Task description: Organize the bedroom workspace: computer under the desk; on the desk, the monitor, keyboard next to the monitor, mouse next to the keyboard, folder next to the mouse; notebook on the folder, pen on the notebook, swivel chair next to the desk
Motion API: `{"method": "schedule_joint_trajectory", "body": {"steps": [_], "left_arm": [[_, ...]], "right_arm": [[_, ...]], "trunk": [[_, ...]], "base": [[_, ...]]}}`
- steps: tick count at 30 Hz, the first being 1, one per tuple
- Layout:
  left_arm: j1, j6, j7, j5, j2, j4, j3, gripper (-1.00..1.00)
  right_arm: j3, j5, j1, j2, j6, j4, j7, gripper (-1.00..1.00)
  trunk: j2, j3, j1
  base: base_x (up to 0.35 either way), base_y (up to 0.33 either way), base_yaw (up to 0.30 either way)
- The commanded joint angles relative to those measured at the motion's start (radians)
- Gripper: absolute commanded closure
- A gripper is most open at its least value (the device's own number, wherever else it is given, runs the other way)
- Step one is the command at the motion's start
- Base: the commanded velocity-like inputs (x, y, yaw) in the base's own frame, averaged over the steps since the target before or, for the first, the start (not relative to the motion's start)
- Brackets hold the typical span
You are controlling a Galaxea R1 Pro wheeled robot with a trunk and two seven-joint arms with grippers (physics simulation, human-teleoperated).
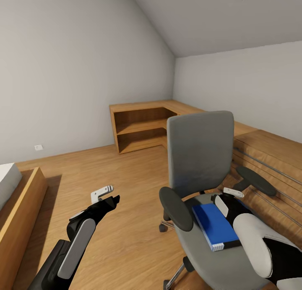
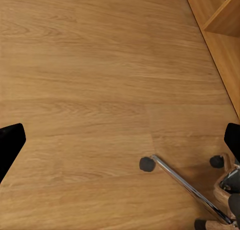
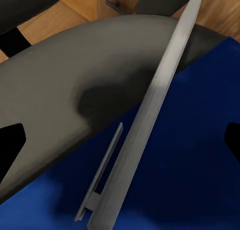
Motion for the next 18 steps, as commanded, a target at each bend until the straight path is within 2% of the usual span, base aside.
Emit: {"method": "schedule_joint_trajectory", "body": {"steps": [1,2,18], "left_arm": [[-0.001,0.0,0.01,0.01,0.001,-0.001,-0.002,-1.0],[-0.001,0.0,0.01,0.01,0.001,-0.001,-0.002,-1.0],[-0.001,0.0,0.01,0.01,0.001,0.0,-0.002,-1.0]], "right_arm": [[0.002,-0.006,0.0,0.0,0.005,-0.002,-0.004,-1.0],[0.002,-0.006,0.0,0.0,0.005,-0.002,-0.004,1.0],[0.002,-0.005,0.0,0.002,0.005,-0.003,-0.004,1.0]], "trunk": [[0.0,-0.001,0.0],[0.0,-0.001,0.0],[0.0,-0.001,0.0]], "base": [[0.0,0.0,0.0],[0.0,0.0,0.0],[0.0,0.0,0.0]]}}
